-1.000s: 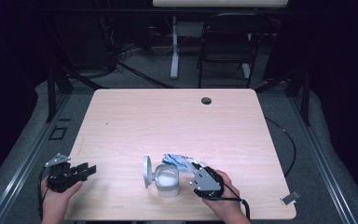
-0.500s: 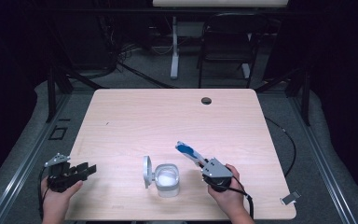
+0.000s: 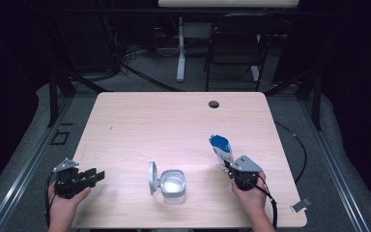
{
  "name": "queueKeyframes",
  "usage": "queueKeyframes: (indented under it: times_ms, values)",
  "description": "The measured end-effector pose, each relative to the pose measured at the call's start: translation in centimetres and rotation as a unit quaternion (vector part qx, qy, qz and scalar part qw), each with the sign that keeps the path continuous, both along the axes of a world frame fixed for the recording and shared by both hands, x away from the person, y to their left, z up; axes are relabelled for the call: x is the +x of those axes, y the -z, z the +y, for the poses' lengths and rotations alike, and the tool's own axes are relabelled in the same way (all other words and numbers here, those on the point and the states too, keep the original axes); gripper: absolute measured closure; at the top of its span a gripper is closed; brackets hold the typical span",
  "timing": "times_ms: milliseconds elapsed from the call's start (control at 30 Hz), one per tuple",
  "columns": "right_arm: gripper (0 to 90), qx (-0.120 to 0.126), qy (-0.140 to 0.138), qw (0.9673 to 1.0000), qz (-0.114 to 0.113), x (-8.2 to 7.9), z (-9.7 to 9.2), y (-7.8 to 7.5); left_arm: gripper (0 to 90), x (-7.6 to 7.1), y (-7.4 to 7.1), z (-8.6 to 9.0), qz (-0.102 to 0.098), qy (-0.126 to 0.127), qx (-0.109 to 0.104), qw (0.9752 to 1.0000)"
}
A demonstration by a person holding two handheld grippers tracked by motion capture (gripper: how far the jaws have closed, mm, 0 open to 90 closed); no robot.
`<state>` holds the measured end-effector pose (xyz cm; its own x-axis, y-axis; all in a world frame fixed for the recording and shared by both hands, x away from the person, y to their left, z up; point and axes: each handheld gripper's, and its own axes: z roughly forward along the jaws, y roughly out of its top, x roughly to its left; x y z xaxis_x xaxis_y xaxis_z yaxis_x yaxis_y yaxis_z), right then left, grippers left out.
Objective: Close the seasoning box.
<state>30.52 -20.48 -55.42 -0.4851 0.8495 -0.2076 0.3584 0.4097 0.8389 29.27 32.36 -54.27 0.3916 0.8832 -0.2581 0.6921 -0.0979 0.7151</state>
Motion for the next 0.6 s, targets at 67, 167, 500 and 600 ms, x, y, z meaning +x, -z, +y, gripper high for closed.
queueKeyframes:
  times_ms: [67, 167, 500, 600]
  values:
    - [85.4, 0.006, 0.003, 0.9999, 0.01, 0.21, -0.05, 0.4, 54.2, 0.01, 0.0, -0.01, -0.001, 0.001, 0.0, 1.0]
    - [85.3, 0.005, 0.005, 0.9998, 0.017, 0.27, -0.07, 0.44, 54.2, -0.01, 0.01, 0.05, -0.001, 0.002, 0.001, 1.0]
    - [81.4, -0.002, 0.006, 0.9998, 0.02, 0.12, -0.11, 0.41, 54.2, -0.07, -0.06, 0.07, -0.008, 0.003, -0.003, 1.0]
    - [79.8, -0.003, 0.006, 0.9998, 0.02, 0.0, -0.16, 0.5, 54.2, -0.09, -0.21, 0.08, -0.005, 0.006, -0.002, 1.0]
